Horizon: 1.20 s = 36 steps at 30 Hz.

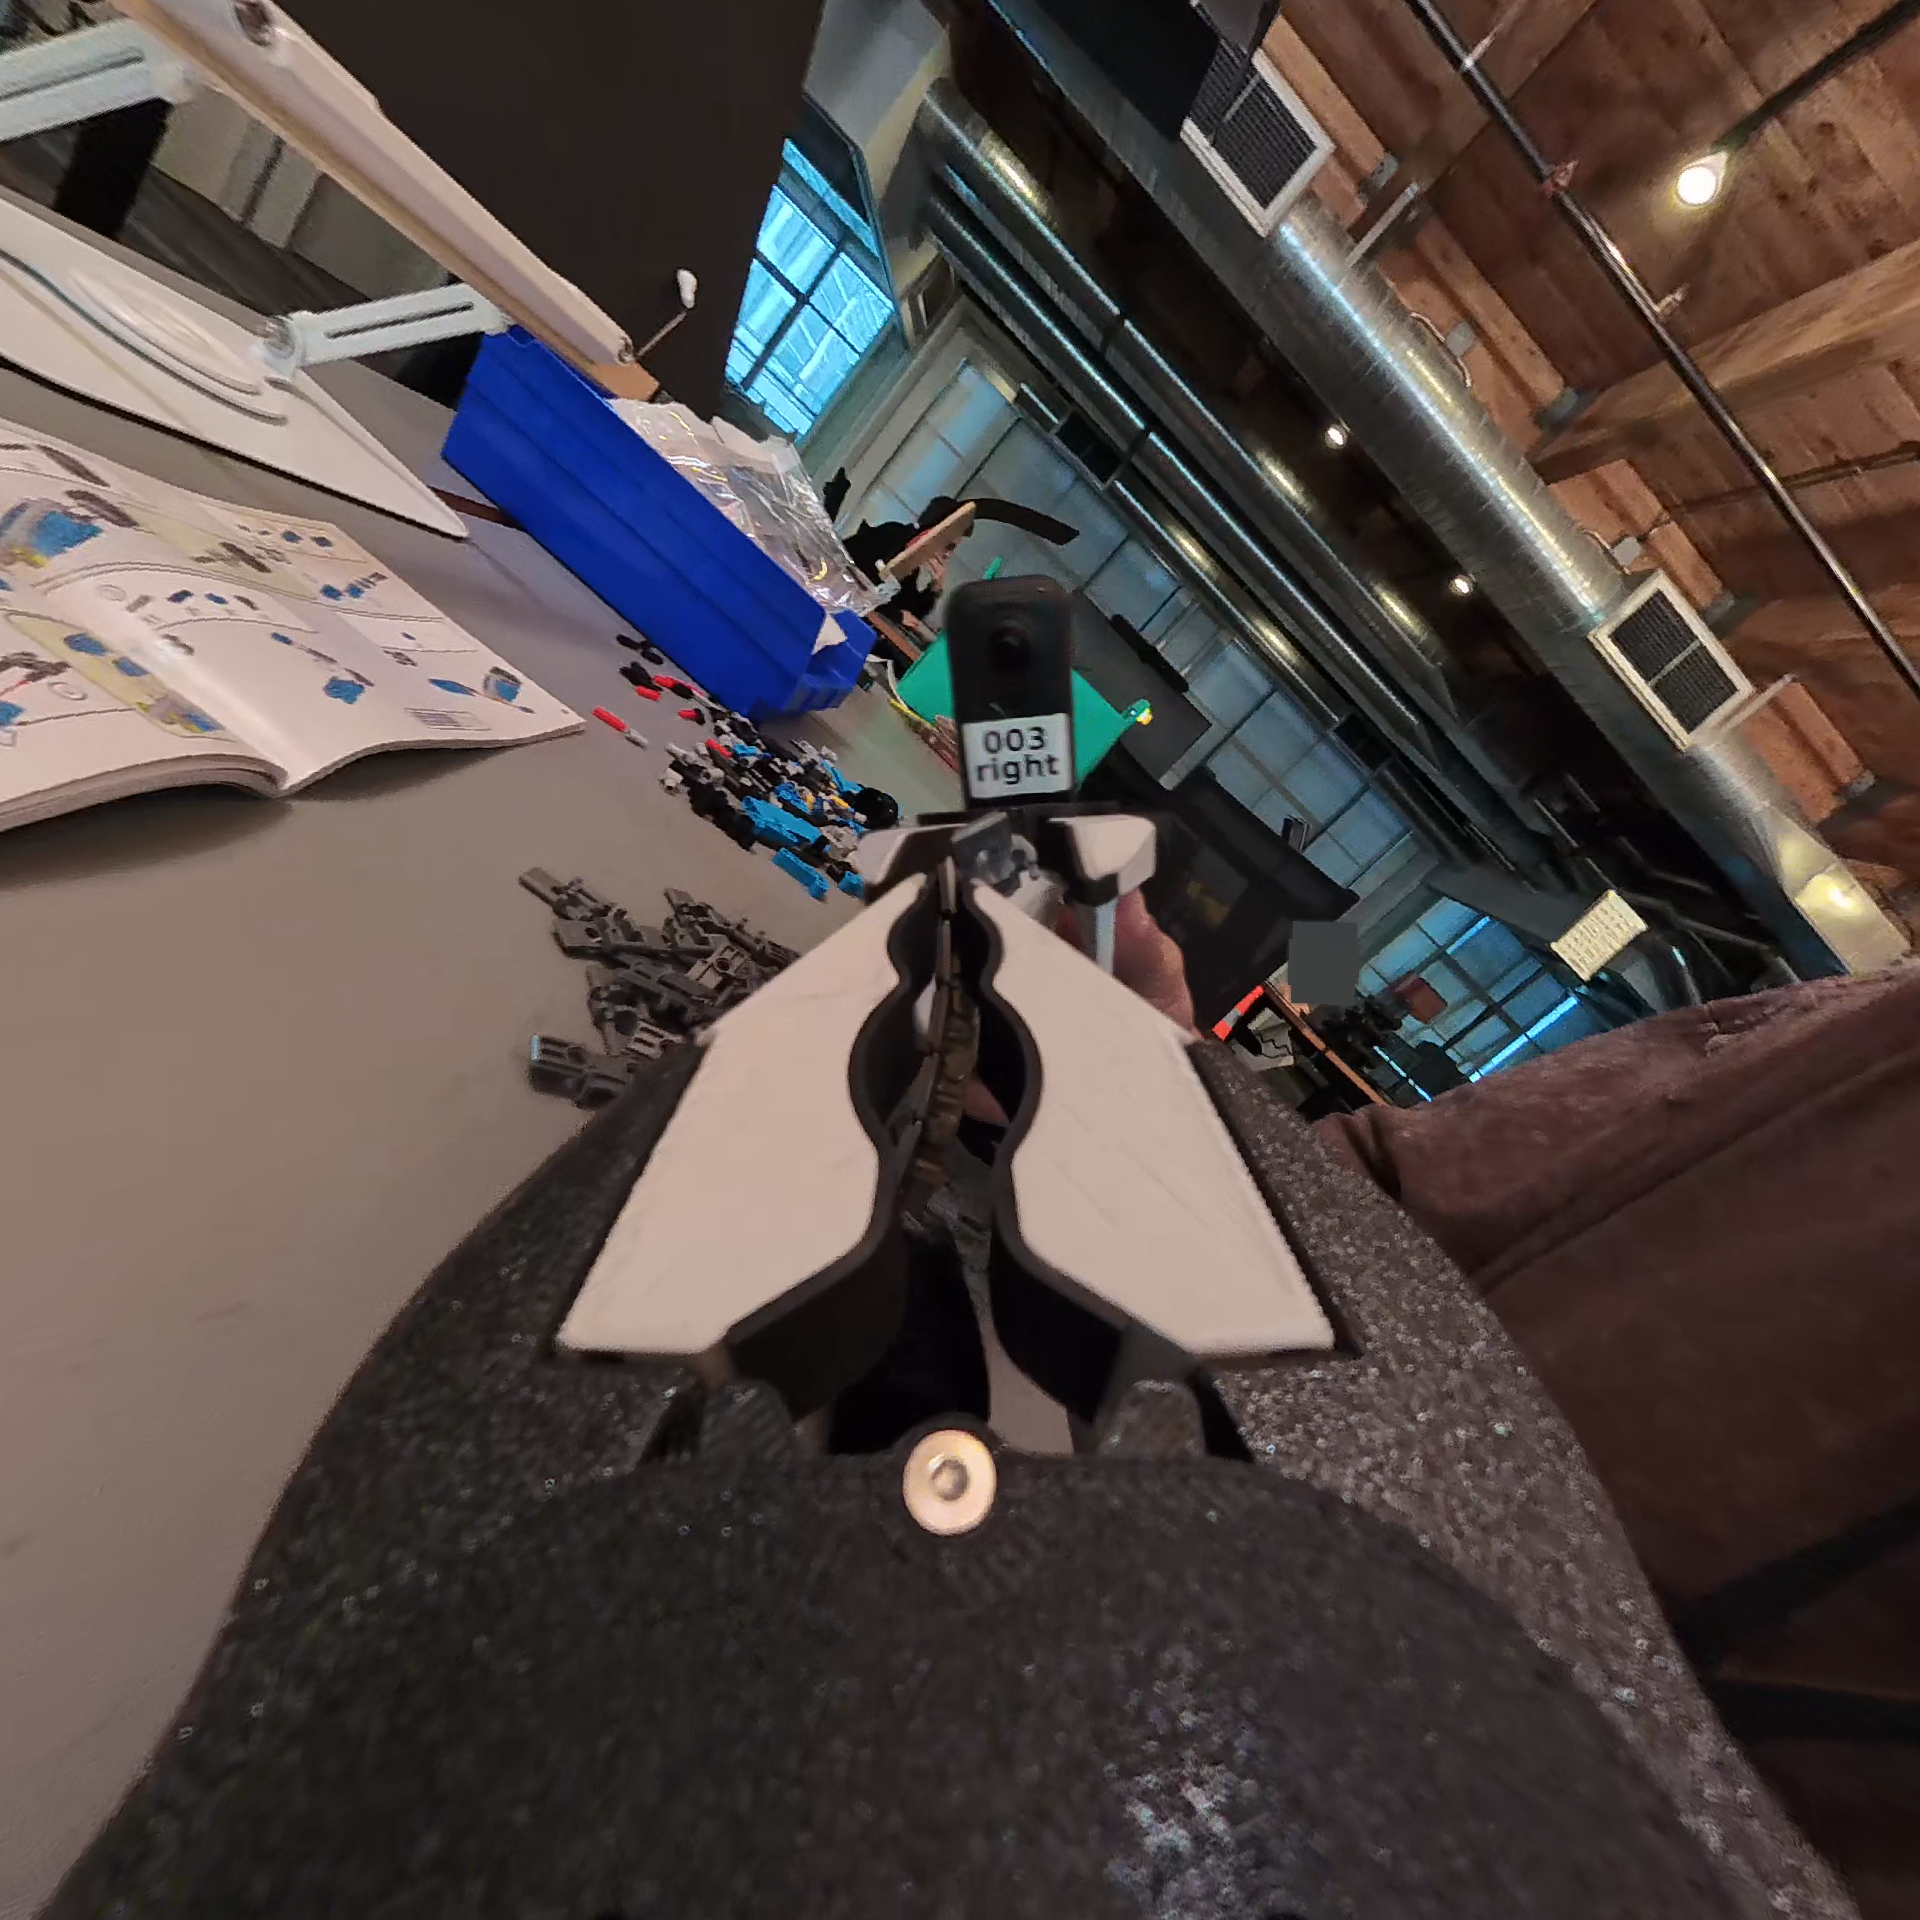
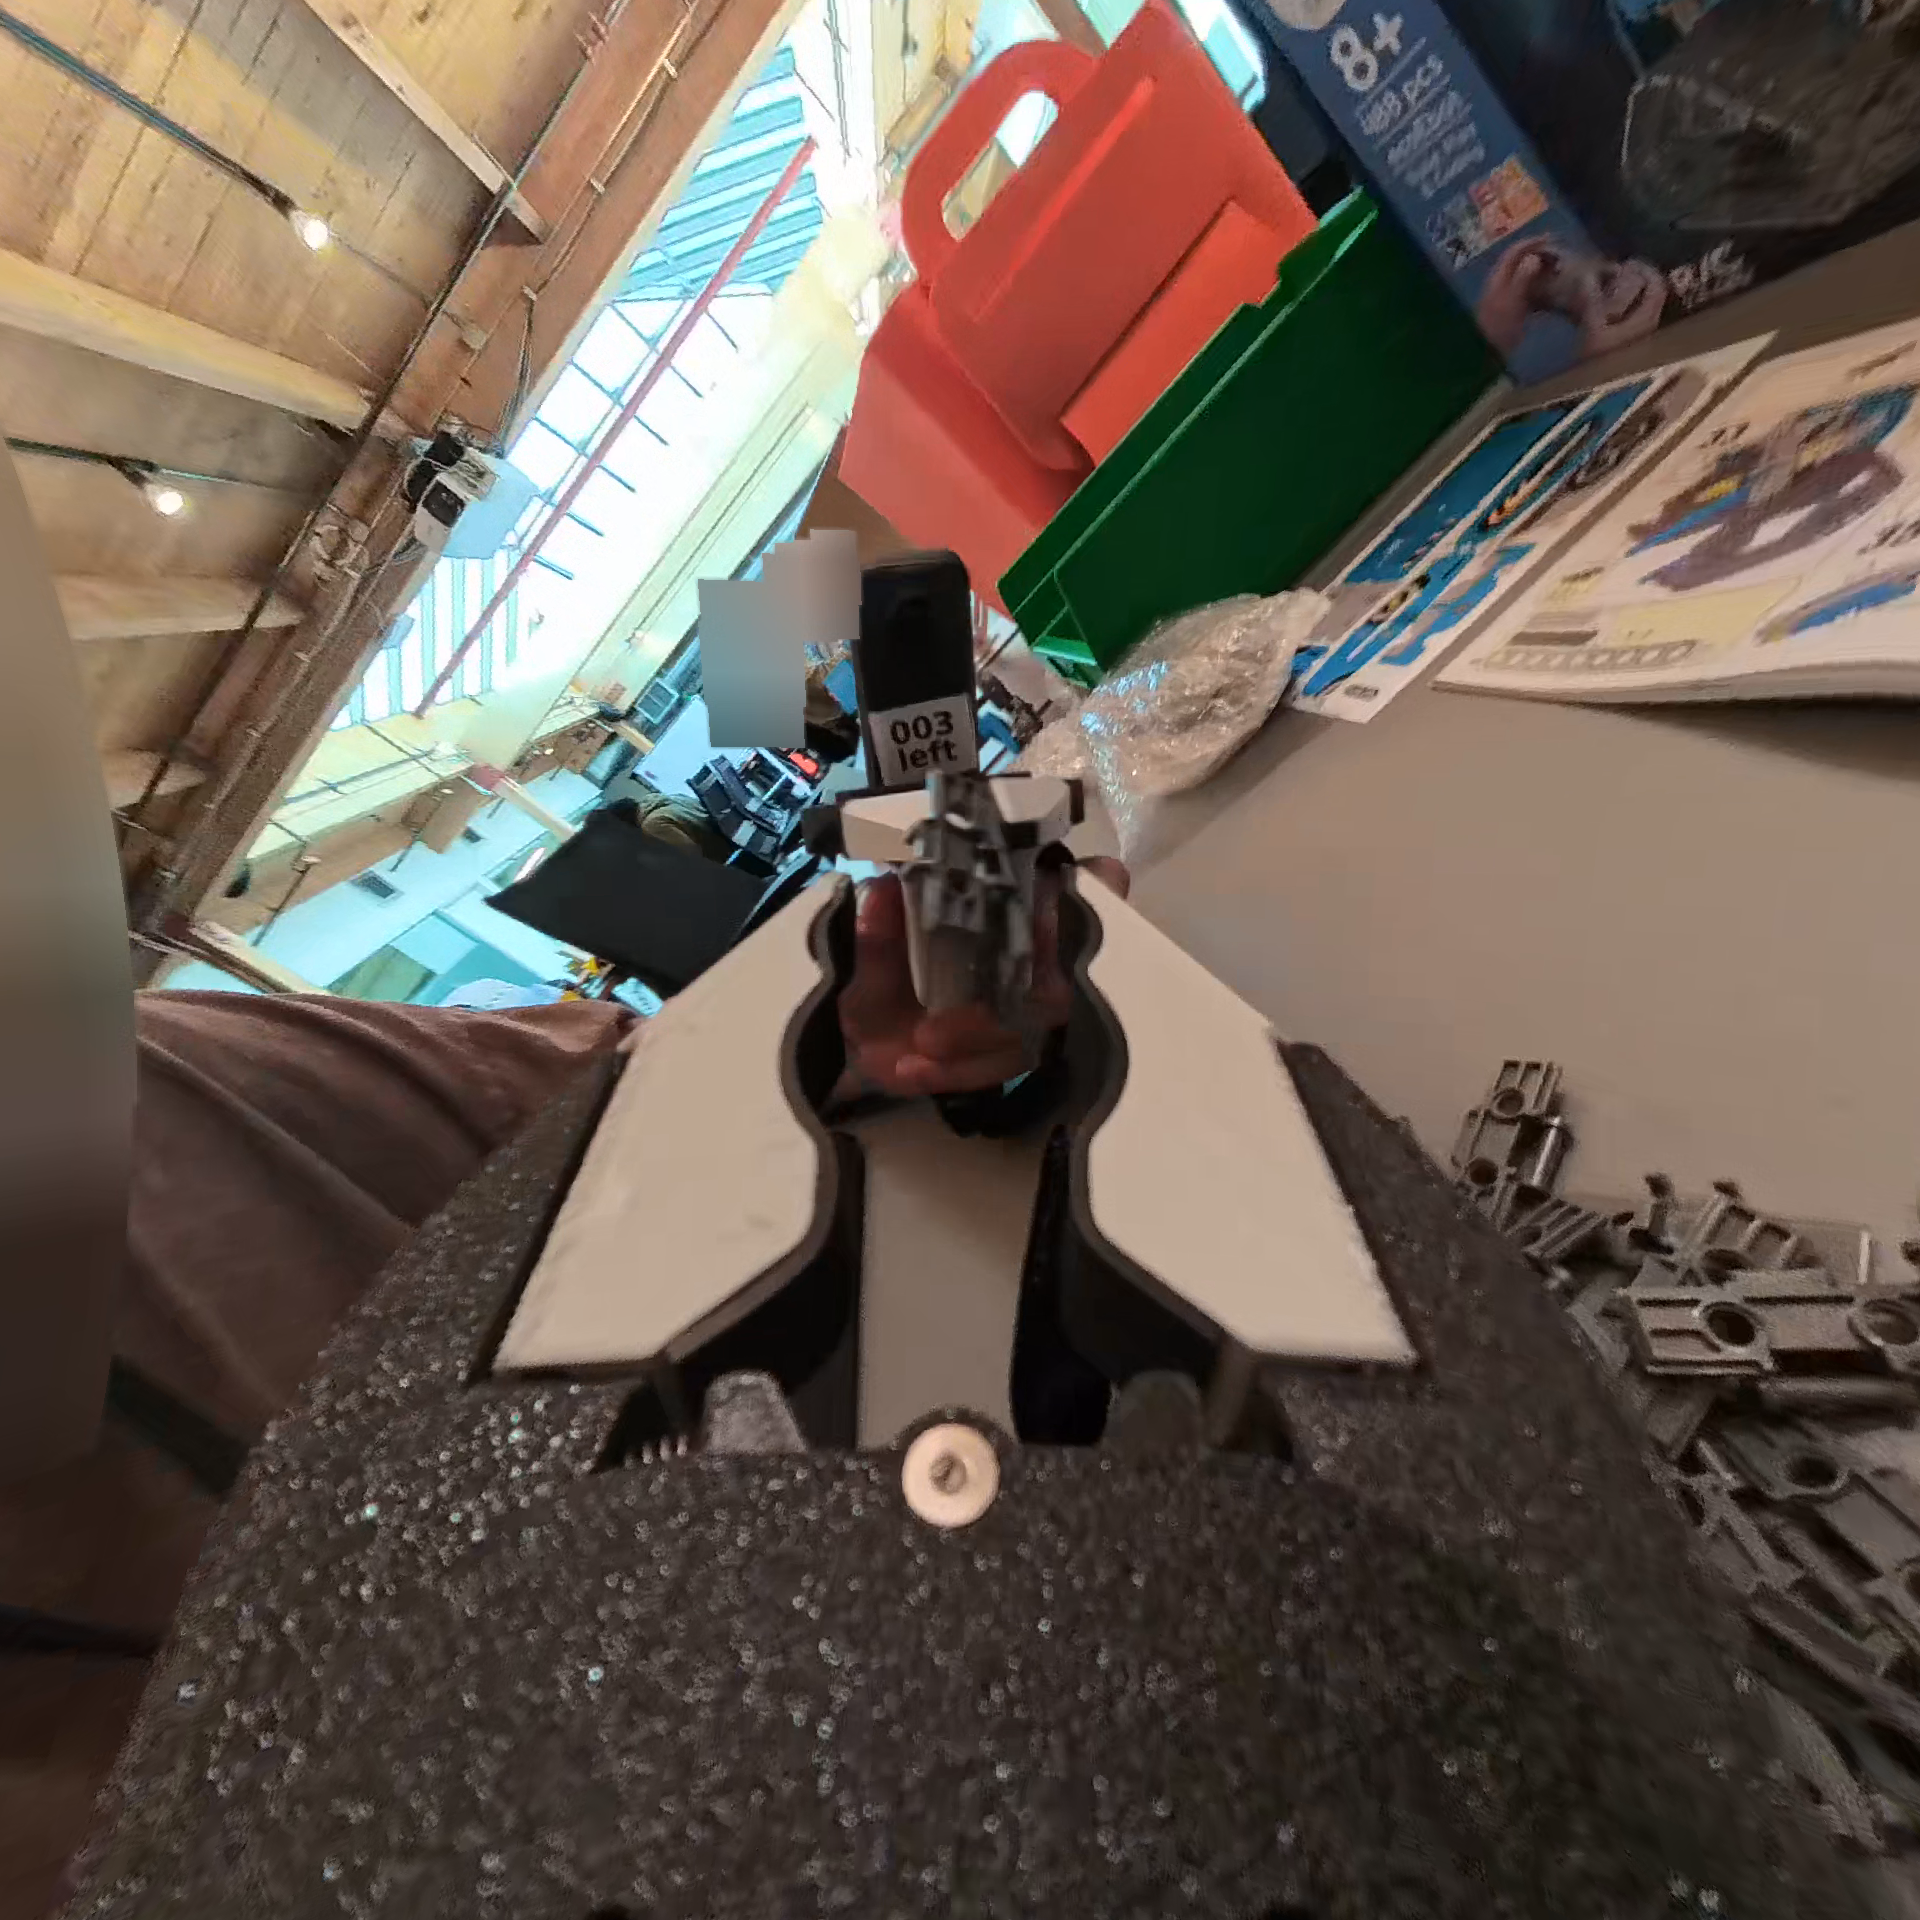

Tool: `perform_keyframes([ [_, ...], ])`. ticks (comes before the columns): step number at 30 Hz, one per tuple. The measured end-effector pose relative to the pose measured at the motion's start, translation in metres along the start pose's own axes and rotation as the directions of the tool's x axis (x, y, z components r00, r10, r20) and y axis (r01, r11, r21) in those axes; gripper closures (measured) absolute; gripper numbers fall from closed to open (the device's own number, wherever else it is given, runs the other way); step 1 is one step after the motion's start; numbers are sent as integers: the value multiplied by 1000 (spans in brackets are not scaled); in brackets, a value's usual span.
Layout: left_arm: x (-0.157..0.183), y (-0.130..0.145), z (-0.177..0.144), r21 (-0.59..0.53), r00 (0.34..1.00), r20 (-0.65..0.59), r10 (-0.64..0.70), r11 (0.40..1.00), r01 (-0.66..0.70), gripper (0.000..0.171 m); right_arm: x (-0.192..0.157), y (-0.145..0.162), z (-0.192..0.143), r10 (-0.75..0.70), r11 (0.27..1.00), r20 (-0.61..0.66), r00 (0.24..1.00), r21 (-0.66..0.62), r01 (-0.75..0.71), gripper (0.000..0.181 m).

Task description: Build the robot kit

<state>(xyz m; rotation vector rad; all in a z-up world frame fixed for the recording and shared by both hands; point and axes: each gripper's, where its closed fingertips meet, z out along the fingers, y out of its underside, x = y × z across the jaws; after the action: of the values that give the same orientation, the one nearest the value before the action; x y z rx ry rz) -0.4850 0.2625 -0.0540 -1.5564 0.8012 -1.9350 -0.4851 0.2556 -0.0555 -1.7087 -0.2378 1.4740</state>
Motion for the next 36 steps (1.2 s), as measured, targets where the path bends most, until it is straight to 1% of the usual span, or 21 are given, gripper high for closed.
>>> perform_keyframes([
  [2,4,2,1,-8,1000,-17,17,1000,-18,169,-3,4,2,55,998,51,997,-22,-54,145],
  [4,8,4,3,-15,999,-34,32,999,-32,169,-10,7,5,94,995,109,990,-38,-91,154],
  [5,9,4,3,-10,999,-36,37,999,-37,169,-10,7,5,99,995,113,989,-32,-96,157],
  [8,10,4,3,-6,998,-37,47,999,-48,169,-12,6,4,141,990,150,979,-28,-138,153],
  [10,12,4,3,-2,997,-47,55,998,-55,170,-17,3,2,184,983,199,963,-15,-185,149],
  [12,14,4,4,-5,996,-52,66,998,-66,169,-16,5,3,176,984,189,966,-23,-175,157],
  [21,19,6,5,11,995,-82,60,998,-59,169,-20,7,1,160,987,228,961,-25,-158,158],
  [24,25,4,4,30,991,-129,25,999,-21,169,-26,6,0,151,988,258,954,-19,-151,160],
  [27,35,2,2,31,971,-233,-61,997,70,169,-35,5,-1,159,987,316,935,-13,-163,161],
  [28,36,2,3,29,967,-242,-76,996,85,169,-33,2,-3,173,983,316,933,3,-183,174],
  [29,34,3,3,29,975,-219,-47,998,54,169,-31,2,-4,181,982,314,932,0,-191,174],
  [31,37,2,4,26,981,-191,31,999,-26,170,-34,4,-4,110,993,287,951,3,-116,173],
  [33,37,1,3,26,985,-157,78,997,-75,170,-34,2,-3,113,993,282,953,5,-119,171],
  [35,29,0,2,17,989,-140,56,998,-54,170,-25,4,1,104,995,215,971,-11,-104,173],
  [36,26,0,1,12,989,-143,36,999,-34,170,-23,4,2,107,994,203,973,-17,-105,171],
])
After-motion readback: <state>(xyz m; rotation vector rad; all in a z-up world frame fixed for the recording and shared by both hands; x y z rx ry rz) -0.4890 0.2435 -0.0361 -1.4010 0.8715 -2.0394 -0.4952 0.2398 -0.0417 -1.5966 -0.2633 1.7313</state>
